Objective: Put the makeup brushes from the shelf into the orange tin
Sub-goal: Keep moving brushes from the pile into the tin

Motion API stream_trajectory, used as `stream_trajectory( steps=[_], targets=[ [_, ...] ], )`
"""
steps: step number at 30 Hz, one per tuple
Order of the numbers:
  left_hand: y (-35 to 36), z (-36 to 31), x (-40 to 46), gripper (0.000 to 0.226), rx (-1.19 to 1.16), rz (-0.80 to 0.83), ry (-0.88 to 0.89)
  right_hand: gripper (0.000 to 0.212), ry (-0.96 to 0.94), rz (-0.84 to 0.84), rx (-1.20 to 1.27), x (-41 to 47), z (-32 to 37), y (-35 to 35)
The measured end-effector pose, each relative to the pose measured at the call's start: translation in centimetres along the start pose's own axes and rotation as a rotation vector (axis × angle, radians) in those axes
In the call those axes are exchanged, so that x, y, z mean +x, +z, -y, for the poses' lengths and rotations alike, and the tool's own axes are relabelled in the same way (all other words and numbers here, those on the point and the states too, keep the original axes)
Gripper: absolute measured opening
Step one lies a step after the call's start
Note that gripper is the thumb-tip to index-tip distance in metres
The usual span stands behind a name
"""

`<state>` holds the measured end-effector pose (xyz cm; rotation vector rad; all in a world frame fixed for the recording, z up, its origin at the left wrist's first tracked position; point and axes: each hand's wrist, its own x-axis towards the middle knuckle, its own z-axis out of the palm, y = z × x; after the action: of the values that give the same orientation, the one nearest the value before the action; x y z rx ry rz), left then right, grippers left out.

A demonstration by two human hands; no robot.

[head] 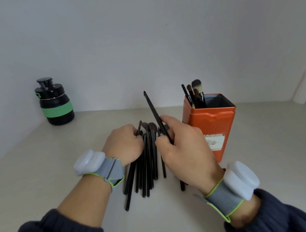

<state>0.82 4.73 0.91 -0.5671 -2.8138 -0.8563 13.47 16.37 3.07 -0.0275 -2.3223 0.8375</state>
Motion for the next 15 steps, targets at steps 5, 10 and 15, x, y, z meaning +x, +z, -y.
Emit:
stream_trajectory(
  steps=[5,10,15],
  targets=[
    [-0.5,0.1,0.3,0.022,-0.056,-0.049,-0.001,0.019,-0.058,-0.124,0.073,0.2,-0.3,-0.3],
    [-1.6,-0.8,0.0,0.011,-0.382,-0.247,0.11,0.015,-0.124,-0.229,0.196,0.3,-0.4,-1.2],
    [-3.0,-2.7,-1.4,0.006,-0.919,-0.302,0.224,0.017,-0.149,-0.378,0.414,0.7,-0.4,-2.3]
  ],
)
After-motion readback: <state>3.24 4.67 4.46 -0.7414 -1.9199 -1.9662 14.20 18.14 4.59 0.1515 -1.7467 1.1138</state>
